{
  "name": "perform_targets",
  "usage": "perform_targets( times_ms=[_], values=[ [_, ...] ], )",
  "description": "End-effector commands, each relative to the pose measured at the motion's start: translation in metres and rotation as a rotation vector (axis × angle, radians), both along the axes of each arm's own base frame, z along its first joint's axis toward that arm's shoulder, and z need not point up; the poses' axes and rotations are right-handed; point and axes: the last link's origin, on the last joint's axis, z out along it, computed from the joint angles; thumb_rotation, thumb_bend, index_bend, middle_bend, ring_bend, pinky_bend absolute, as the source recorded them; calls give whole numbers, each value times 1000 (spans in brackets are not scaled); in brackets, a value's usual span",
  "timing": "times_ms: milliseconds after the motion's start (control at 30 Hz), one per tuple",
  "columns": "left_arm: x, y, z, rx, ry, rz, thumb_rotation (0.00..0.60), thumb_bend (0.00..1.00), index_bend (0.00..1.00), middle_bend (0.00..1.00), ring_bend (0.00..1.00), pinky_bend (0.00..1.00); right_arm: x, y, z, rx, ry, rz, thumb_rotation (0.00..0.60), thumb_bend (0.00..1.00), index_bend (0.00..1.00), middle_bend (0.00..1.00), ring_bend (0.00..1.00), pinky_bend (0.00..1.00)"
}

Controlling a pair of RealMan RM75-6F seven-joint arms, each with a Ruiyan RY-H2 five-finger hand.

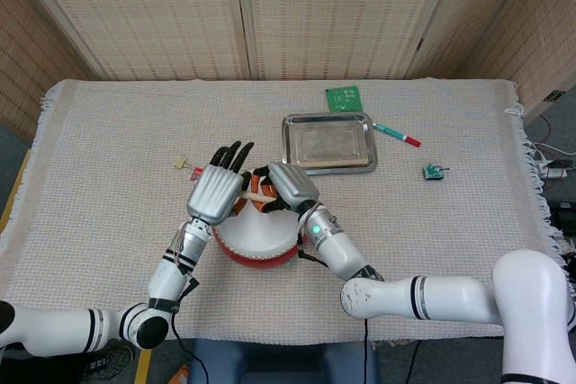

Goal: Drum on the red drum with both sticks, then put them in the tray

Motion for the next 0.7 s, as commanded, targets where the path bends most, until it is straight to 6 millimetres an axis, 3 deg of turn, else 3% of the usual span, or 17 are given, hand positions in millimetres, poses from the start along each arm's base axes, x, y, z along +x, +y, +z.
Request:
perform_targets(
  times_ms=[33,300,500,700],
  values=[
    [0,0,3,3,-7,0,600,293,0,0,0,114,-1,0,0,-4,-2,5,600,448,1000,842,763,926],
    [-8,2,15,8,16,11,600,295,0,0,0,108,-11,-1,9,-20,-4,1,600,453,1000,843,763,929],
    [-21,4,23,14,34,38,600,293,0,0,0,107,-26,-5,29,-53,11,-7,600,454,1000,844,764,929],
    [-34,7,35,31,29,65,600,291,0,0,0,107,-54,-11,58,-94,63,-29,600,455,1000,844,764,929]
  ],
)
